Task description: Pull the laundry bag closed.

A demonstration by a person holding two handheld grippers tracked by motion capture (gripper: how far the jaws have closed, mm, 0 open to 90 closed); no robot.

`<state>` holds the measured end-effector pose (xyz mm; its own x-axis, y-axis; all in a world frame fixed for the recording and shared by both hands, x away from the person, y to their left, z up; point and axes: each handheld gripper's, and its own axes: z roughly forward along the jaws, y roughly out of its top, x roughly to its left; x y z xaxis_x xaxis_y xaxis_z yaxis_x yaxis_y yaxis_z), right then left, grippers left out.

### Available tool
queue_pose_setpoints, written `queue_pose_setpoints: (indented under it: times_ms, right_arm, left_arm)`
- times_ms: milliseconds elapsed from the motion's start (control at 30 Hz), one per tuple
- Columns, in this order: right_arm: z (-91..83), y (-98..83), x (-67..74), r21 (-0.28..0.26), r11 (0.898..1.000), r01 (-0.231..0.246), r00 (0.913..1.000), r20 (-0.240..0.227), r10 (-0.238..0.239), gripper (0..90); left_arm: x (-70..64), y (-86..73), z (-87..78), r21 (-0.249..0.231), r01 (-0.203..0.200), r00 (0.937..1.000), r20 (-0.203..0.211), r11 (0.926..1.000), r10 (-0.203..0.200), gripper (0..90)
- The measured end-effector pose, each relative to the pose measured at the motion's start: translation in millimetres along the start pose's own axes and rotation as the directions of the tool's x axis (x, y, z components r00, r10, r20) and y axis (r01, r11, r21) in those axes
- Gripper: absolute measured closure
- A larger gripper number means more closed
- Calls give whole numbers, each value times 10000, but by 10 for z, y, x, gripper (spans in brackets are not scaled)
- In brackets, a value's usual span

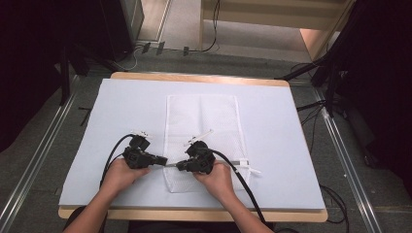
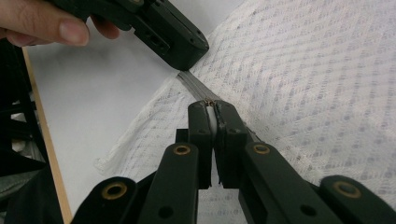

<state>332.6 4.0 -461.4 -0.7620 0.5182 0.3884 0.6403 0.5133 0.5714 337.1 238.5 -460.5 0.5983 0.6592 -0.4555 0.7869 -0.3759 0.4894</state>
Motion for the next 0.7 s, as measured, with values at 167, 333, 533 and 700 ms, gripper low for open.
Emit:
queue_pose_setpoints:
  times_ms: [167, 333, 533, 700]
  right_arm:
    - [-29, -16, -6, -2, 10000, -45, 10000, -35, 45, 884]
    - [-72, -49, -39, -43, 9999, -165, 9999, -37, 165, 884]
    - [-111, -95, -68, -168, 9996, -210, 9998, -25, 210, 884]
    - [-158, -136, -111, -279, 9993, -240, 9997, -70, 238, 884]
  left_arm:
    - [-3, 1, 1, 2, -30, 10000, -28, 10000, 30, 900]
    - [-7, 1, 1, -6, -76, 9999, -68, 10000, 76, 900]
    - [-12, 3, 3, -5, -92, 9999, -92, 10000, 92, 900]
    - [-10, 4, 3, 9, -40, 10000, -83, 10000, 40, 900]
